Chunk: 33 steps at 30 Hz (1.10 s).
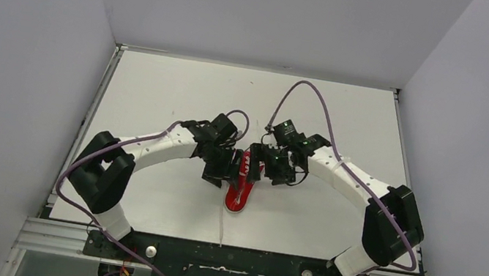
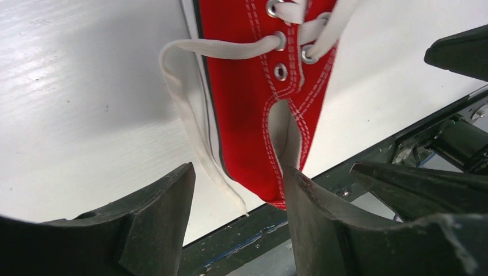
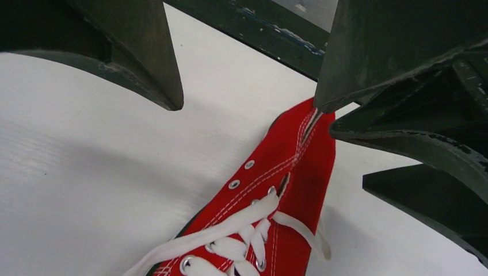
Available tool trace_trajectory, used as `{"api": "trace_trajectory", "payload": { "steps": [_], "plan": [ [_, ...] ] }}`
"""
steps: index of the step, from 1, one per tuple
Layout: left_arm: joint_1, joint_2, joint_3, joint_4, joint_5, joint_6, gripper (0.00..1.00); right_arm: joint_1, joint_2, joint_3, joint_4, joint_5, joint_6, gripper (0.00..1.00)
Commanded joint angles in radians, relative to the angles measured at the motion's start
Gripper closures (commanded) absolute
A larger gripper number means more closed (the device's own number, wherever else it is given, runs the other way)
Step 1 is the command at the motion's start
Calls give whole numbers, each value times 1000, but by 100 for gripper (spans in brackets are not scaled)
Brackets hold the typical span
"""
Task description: Tie the shoes
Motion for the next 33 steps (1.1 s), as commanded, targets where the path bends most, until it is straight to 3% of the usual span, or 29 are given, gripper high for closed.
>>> {"api": "trace_trajectory", "payload": {
  "steps": [1,7,11,12,14,17,22,29,33],
  "plan": [
    [33,-3,1,58,25,13,45,-23,-34,-51,150,61,163,13],
    [111,-1,32,82,45,122,36,-194,-9,-74,206,-22,205,13],
    [139,67,75,109,151,250,36,-261,58,-22,231,-114,174,15],
    [144,89,85,125,189,267,33,-273,70,-21,262,-158,172,15],
    [160,126,83,187,276,292,19,-293,97,-24,323,-233,183,15],
    [192,172,56,304,377,280,10,-308,147,-7,346,-289,188,13],
    [203,222,21,420,475,230,8,-333,215,-8,428,-360,246,11],
    [214,218,-69,561,565,124,42,-346,259,-57,575,-447,332,18],
    [217,187,-109,573,578,101,57,-349,294,-91,684,-499,392,29]
  ]
}}
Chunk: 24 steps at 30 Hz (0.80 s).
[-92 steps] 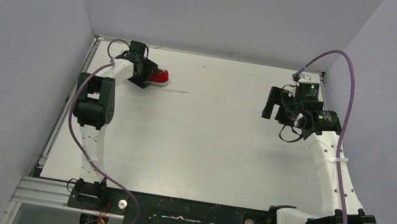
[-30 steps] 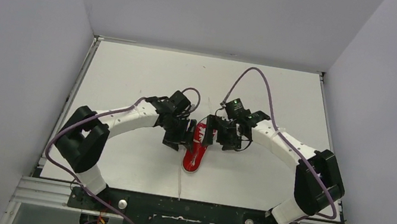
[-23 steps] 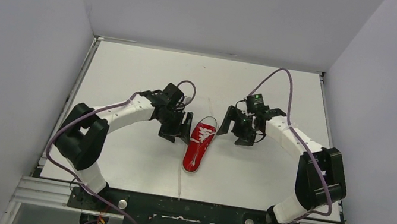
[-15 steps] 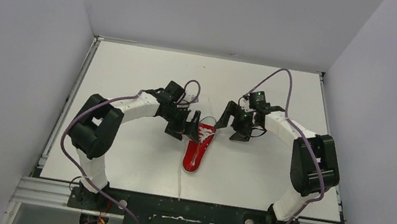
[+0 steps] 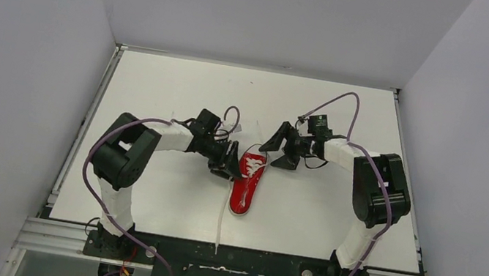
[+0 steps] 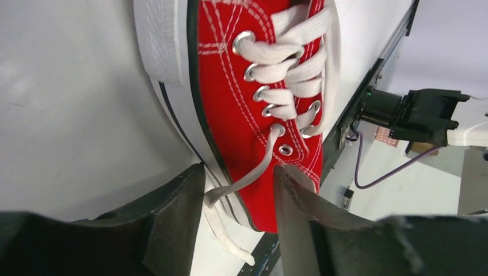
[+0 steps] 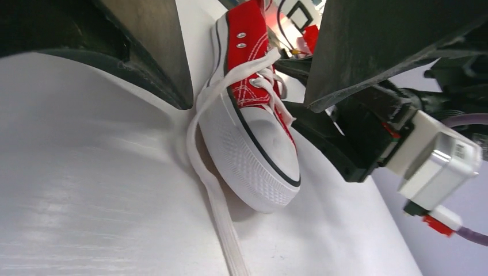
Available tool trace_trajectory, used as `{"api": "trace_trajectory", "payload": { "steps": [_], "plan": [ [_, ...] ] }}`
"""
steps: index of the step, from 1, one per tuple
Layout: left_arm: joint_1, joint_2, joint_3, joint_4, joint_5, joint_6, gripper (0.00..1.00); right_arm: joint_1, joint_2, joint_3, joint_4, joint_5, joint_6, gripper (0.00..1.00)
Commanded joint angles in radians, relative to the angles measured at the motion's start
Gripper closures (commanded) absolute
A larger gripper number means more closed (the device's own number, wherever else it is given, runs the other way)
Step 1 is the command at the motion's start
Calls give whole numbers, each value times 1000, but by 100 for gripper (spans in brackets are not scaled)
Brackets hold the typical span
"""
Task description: Tie the shoes
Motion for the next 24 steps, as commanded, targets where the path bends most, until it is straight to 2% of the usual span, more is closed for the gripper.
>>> {"api": "trace_trajectory", "payload": {
  "steps": [1,3,7,11,14,17,19,23,24],
  "plan": [
    [7,-58,-25,88,79,-36,60,-4,27,-22,181,-94,85,32],
    [8,-77,-32,74,83,-43,64,-8,28,-26,197,-99,100,38],
    [8,-112,-57,98,91,-70,68,-11,0,-43,219,-112,123,51],
    [8,-123,-70,105,96,-78,76,-10,-24,-59,220,-118,141,60],
    [8,-126,-69,95,102,-76,78,-11,-40,-78,248,-111,154,67],
    [7,-140,-70,73,100,-65,78,-11,-42,-81,263,-116,162,82],
    [5,-152,-69,42,95,-46,78,-12,-53,-84,261,-110,159,86],
    [4,-153,-80,13,91,-22,72,-16,-61,-84,261,-111,160,100],
    [2,-148,-83,4,91,-15,71,-16,-68,-84,260,-114,160,100]
  ]
}}
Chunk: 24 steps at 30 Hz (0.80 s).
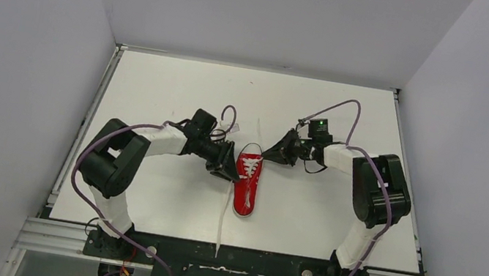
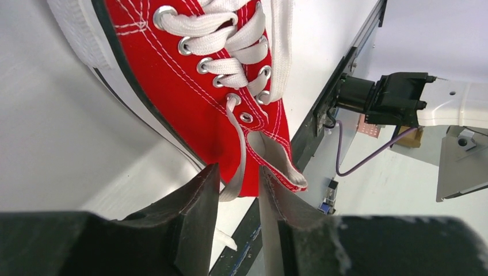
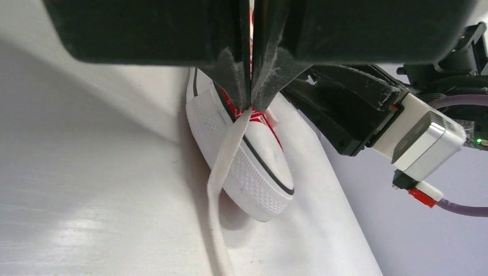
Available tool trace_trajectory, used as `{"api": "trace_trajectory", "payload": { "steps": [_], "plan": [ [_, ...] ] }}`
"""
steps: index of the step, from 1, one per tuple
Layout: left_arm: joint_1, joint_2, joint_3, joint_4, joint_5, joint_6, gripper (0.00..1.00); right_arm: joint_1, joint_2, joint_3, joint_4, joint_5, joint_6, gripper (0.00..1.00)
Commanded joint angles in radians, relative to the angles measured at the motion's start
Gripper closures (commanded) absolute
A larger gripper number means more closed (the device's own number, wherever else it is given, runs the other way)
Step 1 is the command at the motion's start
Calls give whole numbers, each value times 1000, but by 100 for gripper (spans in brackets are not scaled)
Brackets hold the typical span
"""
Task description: Tie the shoes
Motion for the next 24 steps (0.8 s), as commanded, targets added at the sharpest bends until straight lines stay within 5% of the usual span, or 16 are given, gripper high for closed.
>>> {"api": "trace_trajectory", "payload": {
  "steps": [1,16,22,24],
  "plan": [
    [-1,-47,-6,-31,30,49,70,-8,-91,6,54,-26,5,100],
    [-14,20,-47,-21,27,81,60,-8,-243,-5,-94,-14,-61,100],
    [-15,-75,-34,-94,-18,108,88,-8,-263,9,-147,-5,-91,100],
    [-16,-126,-31,-107,-44,115,90,-7,-273,17,-175,-3,-105,100]
  ]
}}
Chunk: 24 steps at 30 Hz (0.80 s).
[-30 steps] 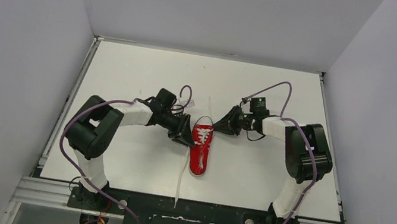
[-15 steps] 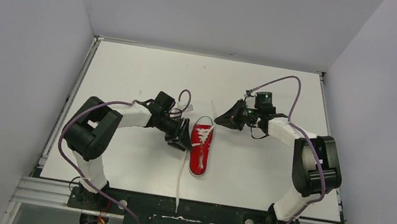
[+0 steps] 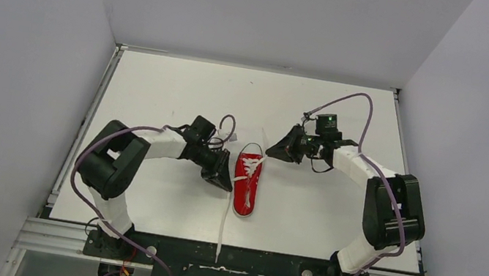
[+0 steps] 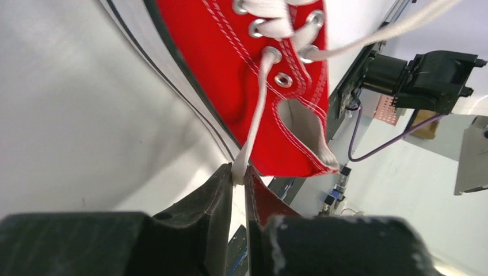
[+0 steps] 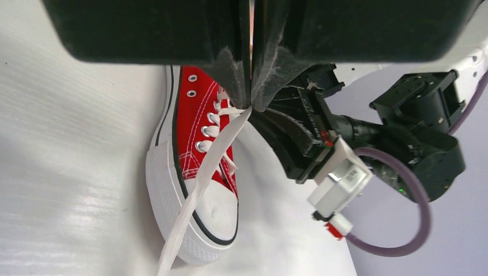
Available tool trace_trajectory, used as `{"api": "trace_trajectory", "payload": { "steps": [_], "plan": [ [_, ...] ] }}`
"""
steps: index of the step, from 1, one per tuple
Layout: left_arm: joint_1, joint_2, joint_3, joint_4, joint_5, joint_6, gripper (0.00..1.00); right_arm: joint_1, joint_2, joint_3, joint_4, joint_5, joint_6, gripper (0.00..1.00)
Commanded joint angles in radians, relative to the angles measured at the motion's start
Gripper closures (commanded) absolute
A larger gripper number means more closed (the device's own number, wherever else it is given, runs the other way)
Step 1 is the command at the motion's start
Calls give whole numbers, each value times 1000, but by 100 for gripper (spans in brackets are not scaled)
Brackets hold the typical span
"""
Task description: Tie the shoes
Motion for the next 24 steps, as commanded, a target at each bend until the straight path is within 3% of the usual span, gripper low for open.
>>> {"api": "trace_trajectory", "payload": {
  "steps": [1,9,24],
  "plan": [
    [-1,-144,26,-28,-33,38,91,1,-78,23,-53,-4,-48,100],
    [-33,-149,158,-91,-90,90,99,32,-110,53,-138,-12,-107,100],
    [-76,-206,120,68,-160,130,99,104,-151,106,-147,13,-13,100]
  ]
}}
